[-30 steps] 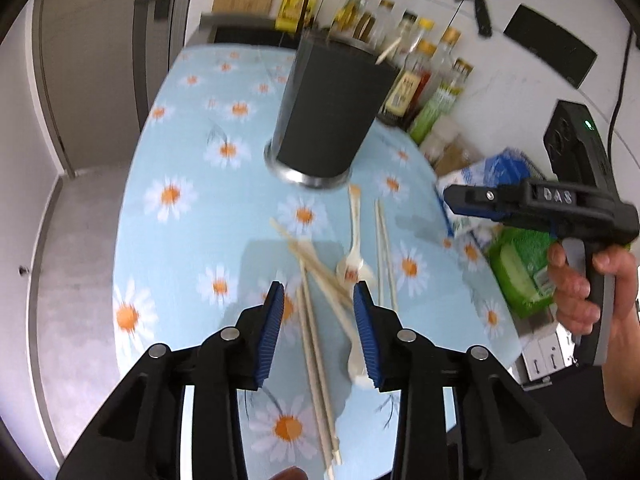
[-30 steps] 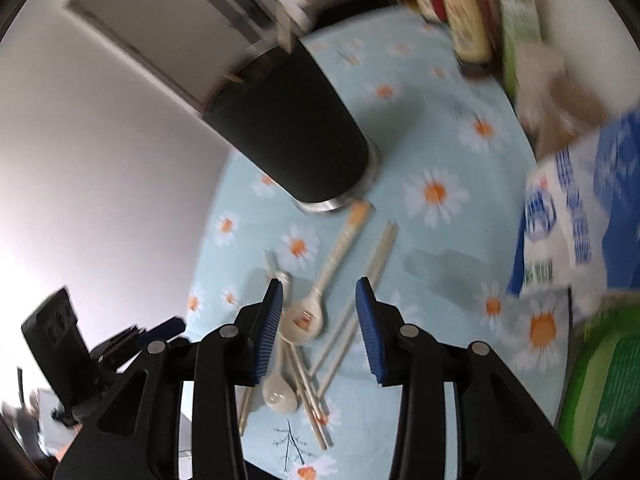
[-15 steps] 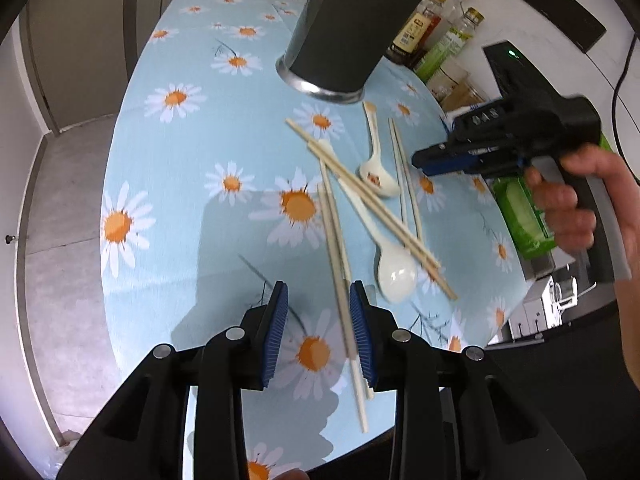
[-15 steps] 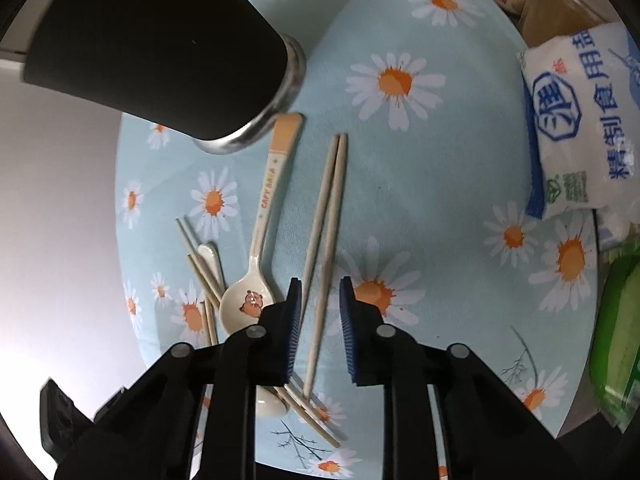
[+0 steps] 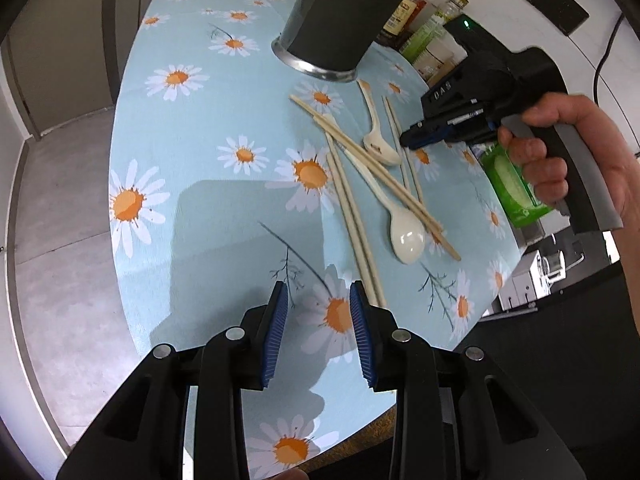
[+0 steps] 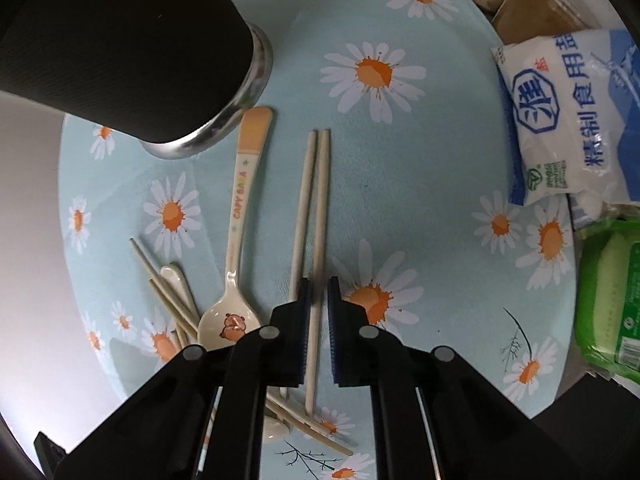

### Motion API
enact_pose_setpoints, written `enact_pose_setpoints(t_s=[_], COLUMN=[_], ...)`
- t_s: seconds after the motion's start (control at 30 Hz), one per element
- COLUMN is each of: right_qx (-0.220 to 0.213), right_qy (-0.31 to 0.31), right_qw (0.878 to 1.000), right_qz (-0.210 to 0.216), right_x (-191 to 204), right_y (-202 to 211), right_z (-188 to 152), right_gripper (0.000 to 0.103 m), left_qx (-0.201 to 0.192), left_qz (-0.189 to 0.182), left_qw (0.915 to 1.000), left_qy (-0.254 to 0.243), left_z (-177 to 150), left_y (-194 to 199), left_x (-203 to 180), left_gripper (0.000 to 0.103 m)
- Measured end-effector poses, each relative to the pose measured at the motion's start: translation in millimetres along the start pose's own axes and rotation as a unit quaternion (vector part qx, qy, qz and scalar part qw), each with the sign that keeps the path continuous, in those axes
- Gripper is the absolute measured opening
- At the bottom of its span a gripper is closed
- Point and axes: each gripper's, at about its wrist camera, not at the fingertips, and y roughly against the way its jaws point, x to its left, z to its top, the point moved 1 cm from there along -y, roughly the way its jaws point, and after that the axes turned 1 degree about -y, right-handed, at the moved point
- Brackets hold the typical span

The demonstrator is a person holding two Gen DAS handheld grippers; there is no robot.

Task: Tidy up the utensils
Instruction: 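Grasp a chopstick with the right tool while the left tool grasps another chopstick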

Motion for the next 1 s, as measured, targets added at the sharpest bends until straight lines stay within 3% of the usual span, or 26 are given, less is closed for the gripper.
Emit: enact_pose_setpoints(t_s=[0.17,0.47,0.63,1.0], right_qx=[-0.007,-0.018,-0.027,-0.032], right_qy=[-0.010,0.001,0.036,0.106], right_qw=[0.999,1.000,0.999,0.983], right_qz=[-0.029,-0.012,0.028,0.146], right_x=[19,10,0,-24], right_y=[-7,-1,15,44], right_z=[-2,-8,-18,-34], right_gripper=[0.006,0.006,0.006,0.006], left_qx=[0.020,0.025,0.037,0.074], left_qz=[-0.018,-0.014,-0.010,0.048], left_qw=[0.9996,0.9995,0.9992,0.9942], left_qy=[-0.013,-0.016,0.008,0.061], left_z=[-1,15,21,41], left_y=[-4,-6,-16,-43], left_x=[2,-4,-8,-24], left_gripper=[0.030,0.030,0.030,0.023])
